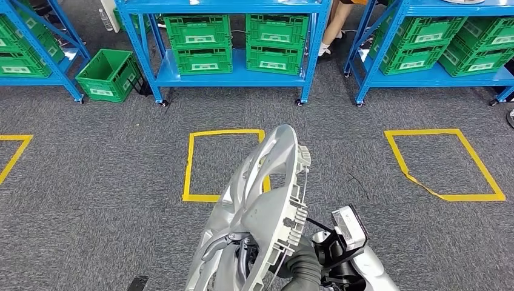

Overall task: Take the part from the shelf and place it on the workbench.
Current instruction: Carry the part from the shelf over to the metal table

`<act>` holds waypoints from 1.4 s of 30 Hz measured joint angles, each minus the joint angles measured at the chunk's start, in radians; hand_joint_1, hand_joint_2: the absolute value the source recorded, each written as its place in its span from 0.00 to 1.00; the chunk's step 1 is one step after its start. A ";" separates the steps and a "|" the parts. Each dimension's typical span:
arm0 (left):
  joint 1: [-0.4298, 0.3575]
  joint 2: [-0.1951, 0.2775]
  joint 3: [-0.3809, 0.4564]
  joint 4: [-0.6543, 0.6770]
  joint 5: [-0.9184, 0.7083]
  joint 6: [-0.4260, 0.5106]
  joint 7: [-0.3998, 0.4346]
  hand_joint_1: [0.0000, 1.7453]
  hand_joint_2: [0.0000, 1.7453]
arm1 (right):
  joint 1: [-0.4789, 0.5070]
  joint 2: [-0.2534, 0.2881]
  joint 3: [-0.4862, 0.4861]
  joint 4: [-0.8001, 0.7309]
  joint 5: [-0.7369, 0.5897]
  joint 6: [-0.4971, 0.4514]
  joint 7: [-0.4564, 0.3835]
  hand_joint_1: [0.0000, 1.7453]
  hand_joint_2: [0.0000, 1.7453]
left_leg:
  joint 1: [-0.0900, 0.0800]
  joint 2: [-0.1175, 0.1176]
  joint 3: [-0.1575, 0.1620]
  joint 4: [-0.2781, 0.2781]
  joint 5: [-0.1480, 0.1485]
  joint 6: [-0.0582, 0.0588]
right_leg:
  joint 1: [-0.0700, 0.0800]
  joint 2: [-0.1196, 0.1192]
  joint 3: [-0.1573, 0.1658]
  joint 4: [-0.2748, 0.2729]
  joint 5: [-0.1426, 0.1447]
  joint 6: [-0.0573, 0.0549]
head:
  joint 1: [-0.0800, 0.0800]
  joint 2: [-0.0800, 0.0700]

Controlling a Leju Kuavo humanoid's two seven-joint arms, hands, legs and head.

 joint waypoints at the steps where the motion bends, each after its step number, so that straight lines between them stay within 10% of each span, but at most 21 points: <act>1: 0.000 0.000 0.000 0.000 0.000 0.000 0.000 0.00 1.00 | -0.002 0.000 0.001 0.001 0.000 0.000 -0.002 1.00 1.00 | -0.001 0.001 -0.007 0.000 0.006 0.003 | -0.003 0.002 -0.029 0.066 -0.034 -0.002 | 0.000 0.000; 4: 0.000 0.000 0.001 0.000 0.000 -0.002 0.000 0.00 1.00 | -0.004 0.000 0.005 0.008 0.004 -0.001 -0.006 1.00 1.00 | -0.003 -0.001 -0.032 0.003 0.023 0.003 | -0.013 0.003 -0.086 0.220 -0.096 0.006 | 0.001 0.000; 8: -0.004 0.000 0.001 0.000 -0.004 -0.004 0.000 0.00 1.00 | -0.009 0.001 0.010 0.012 0.015 -0.003 -0.012 1.00 1.00 | -0.004 -0.014 -0.057 0.021 0.034 -0.010 | -0.026 0.014 0.056 -0.006 -0.030 0.034 | 0.001 0.000; 13: -0.011 0.003 0.000 0.000 -0.011 -0.005 0.000 0.00 1.00 | -0.015 0.005 0.013 0.013 0.019 -0.006 -0.017 1.00 1.00 | -0.002 -0.023 -0.078 0.033 0.044 -0.042 | -0.022 0.013 0.080 -0.071 -0.001 -0.004 | -0.001 0.000; 19: -0.021 0.008 0.000 0.000 -0.028 -0.003 0.009 0.00 1.00 | -0.014 0.014 0.014 0.018 0.050 -0.008 -0.030 1.00 1.00 | 0.005 -0.010 -0.189 0.309 -0.106 -0.064 | -0.018 -0.019 0.069 -0.072 0.014 -0.027 | -0.004 0.000; 25: -0.037 0.009 -0.001 -0.001 -0.035 -0.004 0.017 0.00 1.00 | -0.014 0.019 0.012 0.021 0.054 -0.007 -0.032 1.00 1.00 | -0.011 0.052 -0.034 0.045 -0.002 -0.029 | 0.002 -0.061 0.067 -0.070 0.015 -0.024 | -0.003 0.000; 29: -0.039 0.004 -0.001 -0.002 -0.041 -0.007 0.021 0.00 1.00 | -0.014 0.019 0.011 0.023 0.056 -0.004 -0.032 1.00 1.00 | -0.011 0.026 -0.038 0.021 0.012 -0.009 | 0.004 -0.069 0.054 -0.058 0.005 -0.013 | -0.002 0.000; 35: -0.038 -0.013 -0.001 -0.003 -0.041 -0.009 0.021 0.00 1.00 | -0.002 0.011 0.009 0.030 0.062 0.003 -0.032 1.00 1.00 | -0.005 -0.039 -0.051 0.013 0.032 0.002 | -0.014 0.002 -0.075 0.220 -0.103 -0.004 | 0.000 0.000; 38: -0.035 -0.020 -0.001 -0.003 -0.041 -0.012 0.020 0.00 1.00 | -0.002 0.008 0.009 0.032 0.066 0.005 -0.031 1.00 1.00 | -0.004 -0.078 -0.057 0.025 0.032 -0.007 | -0.029 0.027 0.012 0.048 -0.031 0.025 | 0.000 0.000; 42: -0.030 -0.021 0.000 -0.003 -0.041 -0.012 0.018 0.00 1.00 | -0.002 0.008 0.009 0.032 0.072 0.006 -0.031 1.00 1.00 | -0.005 -0.111 -0.077 0.037 0.037 -0.032 | -0.028 0.041 0.055 -0.047 0.001 0.009 | -0.001 0.000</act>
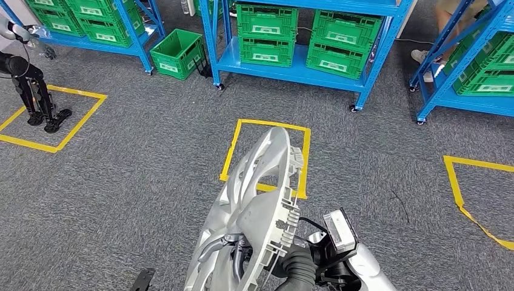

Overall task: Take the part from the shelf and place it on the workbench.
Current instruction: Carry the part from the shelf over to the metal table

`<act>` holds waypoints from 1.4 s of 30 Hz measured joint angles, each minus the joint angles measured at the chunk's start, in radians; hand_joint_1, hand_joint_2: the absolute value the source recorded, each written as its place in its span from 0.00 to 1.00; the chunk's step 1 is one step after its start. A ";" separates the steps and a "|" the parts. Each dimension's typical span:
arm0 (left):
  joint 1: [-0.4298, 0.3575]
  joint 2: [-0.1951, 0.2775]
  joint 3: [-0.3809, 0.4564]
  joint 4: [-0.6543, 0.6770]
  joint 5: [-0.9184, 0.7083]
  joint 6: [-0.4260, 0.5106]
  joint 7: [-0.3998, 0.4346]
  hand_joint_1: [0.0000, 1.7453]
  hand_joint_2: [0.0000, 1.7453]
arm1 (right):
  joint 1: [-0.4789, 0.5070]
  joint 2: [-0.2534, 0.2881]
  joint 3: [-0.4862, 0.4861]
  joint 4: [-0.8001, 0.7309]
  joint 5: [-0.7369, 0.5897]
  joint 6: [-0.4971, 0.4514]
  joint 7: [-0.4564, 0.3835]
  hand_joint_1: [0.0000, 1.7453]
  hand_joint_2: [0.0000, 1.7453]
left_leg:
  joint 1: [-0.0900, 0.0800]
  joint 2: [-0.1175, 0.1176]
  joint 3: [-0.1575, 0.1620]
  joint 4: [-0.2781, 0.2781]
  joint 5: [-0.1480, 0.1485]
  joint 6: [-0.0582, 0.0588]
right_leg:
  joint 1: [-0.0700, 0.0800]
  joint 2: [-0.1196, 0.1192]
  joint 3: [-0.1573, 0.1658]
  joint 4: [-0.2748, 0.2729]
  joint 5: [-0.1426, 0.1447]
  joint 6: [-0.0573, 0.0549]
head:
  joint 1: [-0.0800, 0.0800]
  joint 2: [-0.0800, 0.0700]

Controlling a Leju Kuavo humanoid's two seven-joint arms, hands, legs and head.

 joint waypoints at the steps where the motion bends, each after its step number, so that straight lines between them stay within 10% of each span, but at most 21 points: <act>1: 0.003 0.000 0.000 0.000 0.000 0.000 0.000 0.00 1.00 | -0.001 0.001 0.000 0.000 0.001 0.000 0.000 1.00 1.00 | 0.002 0.003 -0.004 0.001 0.001 -0.005 | -0.001 -0.007 -0.002 0.000 0.003 -0.006 | 0.000 0.000; 5: 0.005 -0.002 0.001 0.000 0.000 0.002 0.000 0.00 1.00 | -0.002 0.006 0.000 0.000 0.006 0.000 0.000 1.00 1.00 | 0.004 0.087 -0.068 0.143 -0.085 -0.024 | -0.001 -0.043 -0.003 -0.004 0.008 -0.028 | -0.005 0.000; 8: 0.006 -0.005 0.001 0.000 0.000 0.003 0.000 0.00 1.00 | -0.001 0.006 0.003 0.000 0.008 0.000 0.000 1.00 1.00 | 0.009 0.101 -0.129 0.283 -0.135 -0.028 | 0.007 -0.077 -0.005 -0.003 0.007 -0.031 | -0.005 0.000; 14: 0.002 -0.005 0.009 0.000 0.000 0.004 -0.001 0.00 1.00 | -0.002 0.006 0.004 0.000 0.008 0.000 0.000 1.00 1.00 | -0.013 0.181 0.015 0.013 -0.030 0.005 | 0.023 -0.137 -0.004 -0.003 0.002 -0.026 | -0.004 0.000; 16: 0.002 -0.004 0.012 0.000 0.000 0.005 -0.002 0.00 1.00 | -0.002 0.006 0.004 0.000 0.007 0.000 -0.001 1.00 1.00 | -0.014 0.159 0.013 0.006 -0.024 0.015 | 0.025 -0.154 -0.003 -0.005 0.001 -0.019 | -0.004 0.000; 18: 0.003 -0.005 0.013 0.000 0.000 0.005 -0.002 0.00 1.00 | -0.002 0.005 0.004 0.000 0.007 0.000 -0.001 1.00 1.00 | -0.009 0.135 0.017 -0.009 -0.012 0.026 | 0.023 -0.123 -0.013 0.017 -0.015 -0.014 | -0.003 0.000; 20: -0.001 -0.008 0.013 0.000 0.000 0.005 -0.002 0.00 1.00 | -0.001 0.002 0.003 0.000 0.006 0.000 -0.002 1.00 1.00 | -0.005 0.110 0.018 -0.018 -0.004 0.033 | 0.018 -0.065 -0.061 0.119 -0.063 -0.018 | 0.000 0.000; 23: -0.001 -0.009 0.014 0.000 0.000 0.005 -0.002 0.00 1.00 | 0.004 -0.005 0.003 0.002 0.005 0.000 -0.002 1.00 1.00 | -0.005 0.067 0.014 -0.018 0.000 0.035 | 0.015 -0.040 -0.140 0.281 -0.116 -0.016 | 0.001 0.000; 27: 0.000 -0.011 0.014 0.000 -0.001 0.005 -0.002 0.00 1.00 | 0.004 -0.008 0.003 0.003 0.005 0.000 -0.002 1.00 1.00 | -0.006 0.009 0.011 -0.007 -0.001 0.026 | 0.006 -0.005 -0.043 0.076 -0.023 0.014 | 0.001 0.000; 31: 0.002 -0.011 0.015 0.000 -0.002 0.005 -0.002 0.00 1.00 | 0.004 -0.009 0.004 0.003 0.004 0.000 -0.002 1.00 1.00 | -0.004 -0.023 -0.007 0.001 0.003 0.005 | 0.008 0.001 -0.010 0.004 0.005 -0.011 | 0.000 0.000; 34: 0.005 -0.011 0.015 0.000 -0.002 0.005 -0.002 0.00 1.00 | 0.002 -0.005 0.004 0.003 0.004 0.000 -0.002 1.00 1.00 | -0.003 0.038 -0.033 0.054 -0.029 -0.011 | 0.004 -0.025 -0.007 -0.002 0.010 -0.029 | -0.002 0.000; 38: 0.002 -0.012 0.016 0.000 -0.002 0.005 -0.002 0.00 1.00 | 0.003 -0.004 0.004 0.003 0.004 0.000 -0.002 1.00 1.00 | 0.004 0.099 -0.143 0.277 -0.124 -0.025 | 0.011 -0.068 -0.007 -0.001 0.005 -0.041 | -0.004 0.000; 42: 0.001 -0.010 0.016 0.000 -0.004 0.005 -0.002 0.00 1.00 | 0.002 -0.002 0.004 0.003 0.004 0.000 -0.003 1.00 1.00 | -0.006 0.152 -0.056 0.112 -0.034 -0.004 | 0.019 -0.113 -0.001 -0.002 -0.002 -0.044 | -0.004 0.000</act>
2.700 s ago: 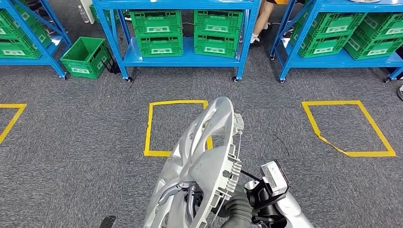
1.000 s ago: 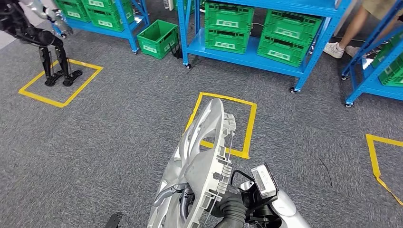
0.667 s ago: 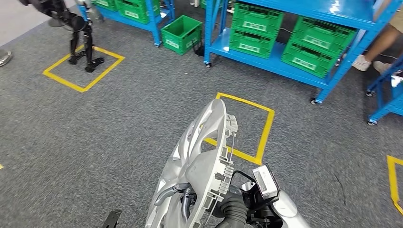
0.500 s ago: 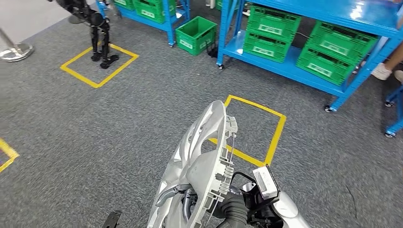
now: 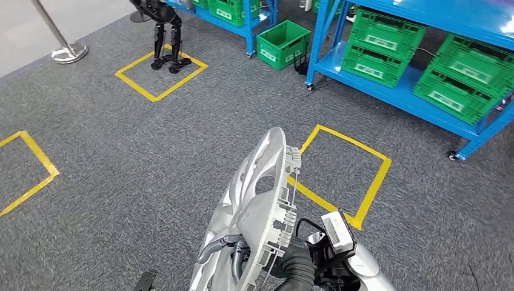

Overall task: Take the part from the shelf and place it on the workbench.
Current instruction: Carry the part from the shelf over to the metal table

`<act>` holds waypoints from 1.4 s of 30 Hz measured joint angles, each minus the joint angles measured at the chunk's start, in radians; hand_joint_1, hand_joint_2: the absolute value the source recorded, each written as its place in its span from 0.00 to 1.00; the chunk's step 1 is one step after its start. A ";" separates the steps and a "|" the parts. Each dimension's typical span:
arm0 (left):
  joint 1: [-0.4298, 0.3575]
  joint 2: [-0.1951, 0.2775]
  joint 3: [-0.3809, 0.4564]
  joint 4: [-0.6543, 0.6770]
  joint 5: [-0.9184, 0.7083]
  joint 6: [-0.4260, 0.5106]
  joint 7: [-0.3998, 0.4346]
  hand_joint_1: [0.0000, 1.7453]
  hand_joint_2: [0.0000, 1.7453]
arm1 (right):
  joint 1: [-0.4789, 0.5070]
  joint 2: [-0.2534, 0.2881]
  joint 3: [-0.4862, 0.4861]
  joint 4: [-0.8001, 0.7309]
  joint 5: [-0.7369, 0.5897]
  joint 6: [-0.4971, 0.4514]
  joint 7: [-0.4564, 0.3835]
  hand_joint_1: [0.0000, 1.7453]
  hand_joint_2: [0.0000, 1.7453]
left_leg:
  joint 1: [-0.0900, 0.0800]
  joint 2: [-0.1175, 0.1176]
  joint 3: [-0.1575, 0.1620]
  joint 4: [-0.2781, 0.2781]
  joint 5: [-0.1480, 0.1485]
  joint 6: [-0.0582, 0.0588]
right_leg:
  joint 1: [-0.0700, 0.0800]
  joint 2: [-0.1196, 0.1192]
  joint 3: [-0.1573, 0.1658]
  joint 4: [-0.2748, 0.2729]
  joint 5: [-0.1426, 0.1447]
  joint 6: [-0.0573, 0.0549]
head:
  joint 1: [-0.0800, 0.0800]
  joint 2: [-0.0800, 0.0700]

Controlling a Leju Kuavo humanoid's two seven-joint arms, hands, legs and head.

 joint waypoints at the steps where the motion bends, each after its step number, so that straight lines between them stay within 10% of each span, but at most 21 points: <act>1: -0.002 0.001 0.000 0.000 -0.002 0.000 0.000 0.00 1.00 | -0.001 0.000 0.000 0.000 0.000 0.000 -0.001 1.00 1.00 | -0.007 0.024 0.030 -0.055 0.016 0.009 | 0.005 -0.009 0.001 0.000 -0.003 0.002 | 0.000 0.000; 3: -0.006 0.003 0.000 -0.001 -0.007 0.000 0.000 0.00 1.00 | -0.002 0.001 0.000 0.000 0.002 -0.001 -0.003 1.00 1.00 | -0.020 0.046 0.050 -0.098 0.020 0.020 | 0.011 -0.030 0.004 0.000 -0.008 0.008 | 0.001 0.000; 5: -0.005 0.004 0.000 -0.001 -0.010 0.000 0.001 0.00 1.00 | -0.003 0.002 0.000 0.000 0.004 -0.002 -0.007 1.00 1.00 | -0.018 0.019 0.052 -0.108 0.026 0.027 | 0.013 -0.049 0.007 -0.003 -0.013 0.016 | 0.000 0.000; 12: -0.010 -0.001 -0.001 -0.003 -0.016 -0.003 0.002 0.00 1.00 | 0.002 -0.008 -0.001 0.000 0.007 -0.004 -0.012 1.00 1.00 | -0.003 -0.086 0.066 -0.135 0.045 0.041 | -0.004 0.075 -0.138 0.288 -0.118 0.022 | 0.004 0.000; 16: -0.008 -0.003 -0.001 -0.003 -0.016 -0.003 0.002 0.00 1.00 | 0.001 -0.009 -0.001 0.000 0.007 -0.003 -0.012 1.00 1.00 | 0.002 -0.147 0.063 -0.119 0.039 0.026 | -0.022 0.113 -0.050 0.070 -0.012 0.060 | 0.004 0.000; 20: -0.001 -0.002 -0.001 -0.002 -0.016 -0.003 0.002 0.00 1.00 | -0.001 -0.008 0.000 0.000 0.006 -0.001 -0.012 1.00 1.00 | 0.005 -0.176 0.047 -0.109 0.037 0.001 | -0.018 0.114 -0.022 0.013 0.013 0.033 | 0.003 0.000; 23: 0.003 0.000 -0.001 -0.003 -0.016 -0.003 0.002 0.00 1.00 | -0.006 -0.004 0.000 -0.001 0.006 -0.001 -0.012 1.00 1.00 | 0.007 -0.121 0.015 -0.049 0.001 -0.014 | -0.023 0.087 -0.016 0.007 0.016 0.014 | -0.001 0.000; 27: -0.002 0.000 -0.001 -0.003 -0.018 -0.002 0.002 0.00 1.00 | -0.006 -0.004 0.001 -0.001 0.007 0.000 -0.012 1.00 1.00 | 0.015 -0.052 -0.101 0.178 -0.089 -0.027 | -0.013 0.042 -0.013 0.008 0.010 0.001 | -0.004 0.000; 33: -0.008 0.002 0.000 -0.004 -0.020 -0.002 0.002 0.00 1.00 | -0.012 -0.004 0.002 -0.001 0.008 0.000 -0.012 1.00 1.00 | 0.006 0.030 0.042 -0.085 0.027 -0.013 | -0.002 -0.016 0.002 0.008 -0.007 0.017 | -0.002 0.000; 36: -0.010 0.003 0.001 -0.005 -0.020 -0.003 0.002 0.00 1.00 | -0.016 -0.003 0.002 -0.001 0.008 0.000 -0.013 1.00 1.00 | 0.001 0.004 0.047 -0.099 0.030 0.004 | 0.000 -0.042 0.007 0.003 -0.013 0.032 | -0.001 0.000; 38: -0.011 0.004 0.001 -0.005 -0.020 -0.002 0.002 0.00 1.00 | -0.018 -0.003 0.003 -0.002 0.008 0.000 -0.014 1.00 1.00 | 0.005 -0.022 0.055 -0.113 0.038 0.017 | -0.006 -0.008 -0.006 0.039 -0.037 0.035 | 0.001 0.000; 42: -0.017 0.003 0.002 -0.005 -0.020 -0.002 0.002 0.00 1.00 | -0.016 -0.008 0.003 -0.002 0.008 0.000 -0.016 1.00 1.00 | 0.003 -0.083 0.056 -0.118 0.042 0.028 | -0.009 0.074 -0.136 0.287 -0.124 0.025 | 0.006 0.000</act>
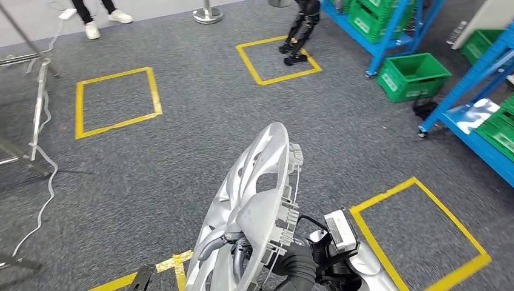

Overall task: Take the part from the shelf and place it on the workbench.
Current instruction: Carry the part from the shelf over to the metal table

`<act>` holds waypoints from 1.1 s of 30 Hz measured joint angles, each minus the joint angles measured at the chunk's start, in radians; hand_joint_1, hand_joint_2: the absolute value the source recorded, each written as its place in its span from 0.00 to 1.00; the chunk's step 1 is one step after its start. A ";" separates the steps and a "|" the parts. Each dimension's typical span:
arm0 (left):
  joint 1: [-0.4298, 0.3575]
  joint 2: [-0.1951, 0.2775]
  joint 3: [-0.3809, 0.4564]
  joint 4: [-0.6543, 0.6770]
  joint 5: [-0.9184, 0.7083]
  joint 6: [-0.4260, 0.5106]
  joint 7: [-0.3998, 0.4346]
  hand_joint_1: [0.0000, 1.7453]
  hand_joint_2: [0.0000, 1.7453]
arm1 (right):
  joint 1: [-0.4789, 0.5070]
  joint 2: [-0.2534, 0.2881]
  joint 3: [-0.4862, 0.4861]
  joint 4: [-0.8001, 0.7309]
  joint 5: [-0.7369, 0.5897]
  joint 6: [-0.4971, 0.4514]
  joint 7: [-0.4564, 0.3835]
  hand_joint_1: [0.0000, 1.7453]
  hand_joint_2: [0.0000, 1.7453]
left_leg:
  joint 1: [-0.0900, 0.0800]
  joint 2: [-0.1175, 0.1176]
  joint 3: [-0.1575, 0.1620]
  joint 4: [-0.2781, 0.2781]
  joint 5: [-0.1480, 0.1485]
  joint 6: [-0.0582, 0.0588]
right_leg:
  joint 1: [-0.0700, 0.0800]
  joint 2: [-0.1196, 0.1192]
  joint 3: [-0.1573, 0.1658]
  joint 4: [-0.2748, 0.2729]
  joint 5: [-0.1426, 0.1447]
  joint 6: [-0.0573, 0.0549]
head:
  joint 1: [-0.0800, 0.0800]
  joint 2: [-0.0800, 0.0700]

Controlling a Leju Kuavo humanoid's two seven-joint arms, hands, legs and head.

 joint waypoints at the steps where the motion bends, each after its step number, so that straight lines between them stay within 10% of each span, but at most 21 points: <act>1: 0.000 0.000 0.000 0.000 0.000 0.000 0.000 0.00 1.00 | 0.001 -0.002 0.000 0.000 0.000 0.000 0.000 1.00 1.00 | -0.001 -0.016 0.000 0.000 0.000 0.000 | 0.000 0.003 -0.015 0.017 0.003 0.004 | 0.000 0.000; 4: 0.001 -0.001 0.000 0.000 0.000 0.000 0.000 0.00 1.00 | -0.001 -0.003 0.001 0.000 0.000 0.000 0.000 1.00 1.00 | -0.002 -0.062 0.001 0.003 0.000 -0.001 | -0.001 0.031 0.047 -0.151 0.091 0.021 | 0.000 0.000; 6: 0.001 -0.003 0.000 0.000 0.000 0.000 0.000 0.00 1.00 | -0.002 -0.004 0.001 0.000 0.000 0.000 0.000 1.00 1.00 | -0.004 -0.087 -0.003 0.007 -0.002 -0.007 | 0.002 0.061 0.094 -0.261 0.139 0.013 | 0.000 0.000; 9: 0.007 -0.002 0.000 0.001 0.000 0.000 0.000 0.00 1.00 | -0.004 -0.002 0.001 0.000 0.000 0.000 0.000 1.00 1.00 | -0.002 -0.111 -0.011 0.008 0.000 -0.022 | 0.005 0.051 0.107 -0.281 0.152 -0.008 | -0.001 0.000; 13: 0.011 -0.001 0.000 0.001 -0.002 0.000 0.000 0.00 1.00 | -0.007 0.004 0.001 -0.001 -0.001 0.000 -0.002 1.00 1.00 | -0.002 0.002 -0.078 0.138 -0.070 -0.043 | 0.001 0.009 0.121 -0.293 0.153 -0.030 | -0.005 0.000; 16: 0.010 -0.002 0.000 0.002 -0.002 0.000 0.001 0.00 1.00 | -0.005 0.004 0.002 -0.001 0.000 0.000 -0.002 1.00 1.00 | 0.009 0.030 -0.161 0.292 -0.121 -0.054 | 0.006 -0.028 0.123 -0.292 0.147 -0.037 | -0.006 0.000; 22: 0.011 0.001 0.000 0.001 -0.002 0.000 0.000 0.00 1.00 | -0.007 0.005 0.003 -0.001 -0.001 0.000 -0.002 1.00 1.00 | 0.003 0.076 -0.006 0.019 -0.006 -0.040 | 0.017 -0.076 0.135 -0.291 0.129 -0.019 | -0.005 0.000; 26: 0.015 0.004 0.000 0.002 -0.002 0.000 0.001 0.00 1.00 | -0.008 0.007 0.004 -0.001 -0.004 0.001 -0.004 1.00 1.00 | 0.000 0.059 0.005 -0.003 -0.001 -0.018 | 0.013 -0.061 0.126 -0.272 0.115 -0.004 | -0.004 0.000; 30: 0.006 0.003 0.001 0.002 -0.002 -0.001 0.000 0.00 1.00 | -0.004 0.001 0.005 -0.001 -0.004 0.002 -0.006 1.00 1.00 | 0.004 0.040 0.012 -0.012 0.001 -0.004 | 0.006 -0.002 -0.004 -0.029 0.027 -0.011 | -0.001 0.000; 33: 0.006 0.002 0.001 0.002 -0.002 -0.001 0.000 0.00 1.00 | -0.001 -0.003 0.007 -0.001 -0.004 0.002 -0.006 1.00 1.00 | 0.004 0.020 0.015 -0.011 -0.002 -0.006 | -0.003 0.001 -0.019 -0.037 0.057 0.014 | -0.001 0.000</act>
